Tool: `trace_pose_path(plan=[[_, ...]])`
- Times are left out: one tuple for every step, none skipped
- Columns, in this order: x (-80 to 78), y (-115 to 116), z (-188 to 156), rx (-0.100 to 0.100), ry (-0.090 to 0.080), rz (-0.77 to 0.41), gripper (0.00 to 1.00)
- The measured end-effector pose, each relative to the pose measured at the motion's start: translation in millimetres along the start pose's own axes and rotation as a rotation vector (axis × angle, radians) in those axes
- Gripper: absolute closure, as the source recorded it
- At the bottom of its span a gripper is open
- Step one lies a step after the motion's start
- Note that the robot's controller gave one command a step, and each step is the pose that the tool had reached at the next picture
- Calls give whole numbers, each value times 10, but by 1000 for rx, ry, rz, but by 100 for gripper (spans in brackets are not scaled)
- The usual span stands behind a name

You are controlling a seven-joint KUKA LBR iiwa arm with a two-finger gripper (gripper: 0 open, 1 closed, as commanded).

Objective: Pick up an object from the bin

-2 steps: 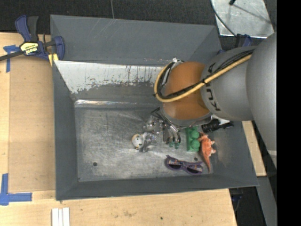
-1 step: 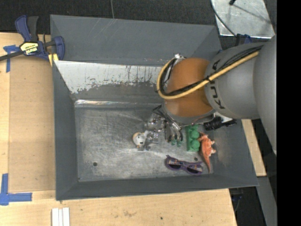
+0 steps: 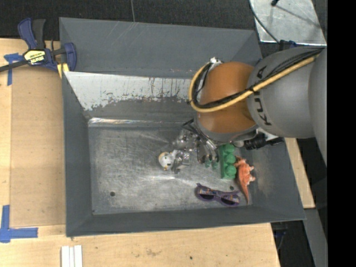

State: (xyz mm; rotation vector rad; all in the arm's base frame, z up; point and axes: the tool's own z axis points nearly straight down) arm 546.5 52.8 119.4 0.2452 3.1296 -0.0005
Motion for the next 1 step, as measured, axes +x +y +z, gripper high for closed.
trace_pose_path(plan=[[-4, -1, -107, -1, -2, 0, 100]])
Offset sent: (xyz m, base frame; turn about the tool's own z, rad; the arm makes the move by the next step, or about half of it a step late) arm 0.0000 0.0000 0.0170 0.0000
